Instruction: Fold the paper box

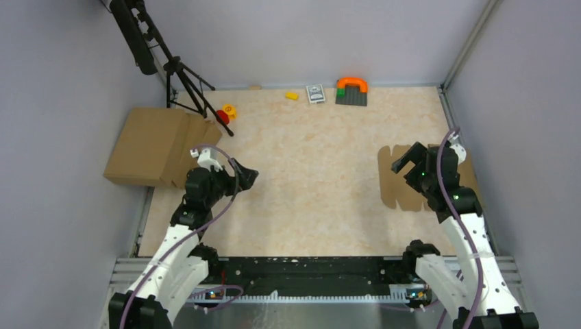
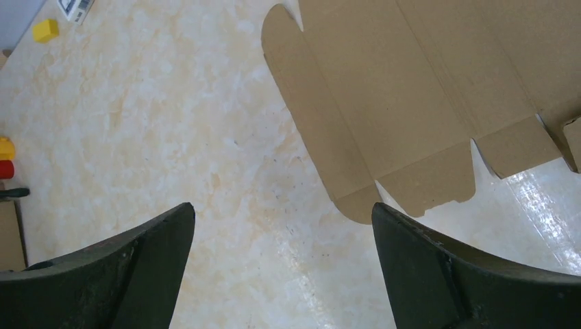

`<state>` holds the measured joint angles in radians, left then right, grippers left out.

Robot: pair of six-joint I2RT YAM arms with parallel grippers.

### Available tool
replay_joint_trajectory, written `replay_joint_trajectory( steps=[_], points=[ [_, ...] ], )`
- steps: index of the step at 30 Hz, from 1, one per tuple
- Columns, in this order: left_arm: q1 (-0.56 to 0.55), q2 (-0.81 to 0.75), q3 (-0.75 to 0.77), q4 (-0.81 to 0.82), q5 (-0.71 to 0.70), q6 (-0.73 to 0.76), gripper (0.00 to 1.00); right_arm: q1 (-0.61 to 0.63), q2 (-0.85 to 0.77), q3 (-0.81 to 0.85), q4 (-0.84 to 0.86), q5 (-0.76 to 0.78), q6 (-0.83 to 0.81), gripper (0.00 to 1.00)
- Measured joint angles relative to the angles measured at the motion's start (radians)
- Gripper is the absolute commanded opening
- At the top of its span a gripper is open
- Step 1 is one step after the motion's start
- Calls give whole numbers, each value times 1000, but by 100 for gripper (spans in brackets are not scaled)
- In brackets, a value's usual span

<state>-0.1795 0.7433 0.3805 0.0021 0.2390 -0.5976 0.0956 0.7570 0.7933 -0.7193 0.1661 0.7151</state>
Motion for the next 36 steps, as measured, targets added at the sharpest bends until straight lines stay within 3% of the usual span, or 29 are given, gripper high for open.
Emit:
replay_joint_trajectory(
  steps=[8,13,20,22,25,26,30,36],
  points=[
    [0,-68,-68,7,-40,10,99,0,-60,-50,57,-35,-53,89],
    [0,-65,-130,58,3,23,99,0,-114,-124,121,-111,-124,89],
    [0,-7,-130,134,78,24,99,0,-83,-132,163,-74,-143,88],
    [0,10,-130,151,95,24,99,0,-43,-133,180,-77,-141,79],
    [0,21,-130,167,113,24,99,0,14,-158,227,-80,-130,54],
    [0,21,-130,171,116,24,99,0,28,-170,233,-68,-119,50],
    [0,20,-130,181,123,24,99,1,127,-197,233,45,-27,49],
    [0,20,-130,182,126,24,99,-1,392,-180,238,175,31,37]
  ],
)
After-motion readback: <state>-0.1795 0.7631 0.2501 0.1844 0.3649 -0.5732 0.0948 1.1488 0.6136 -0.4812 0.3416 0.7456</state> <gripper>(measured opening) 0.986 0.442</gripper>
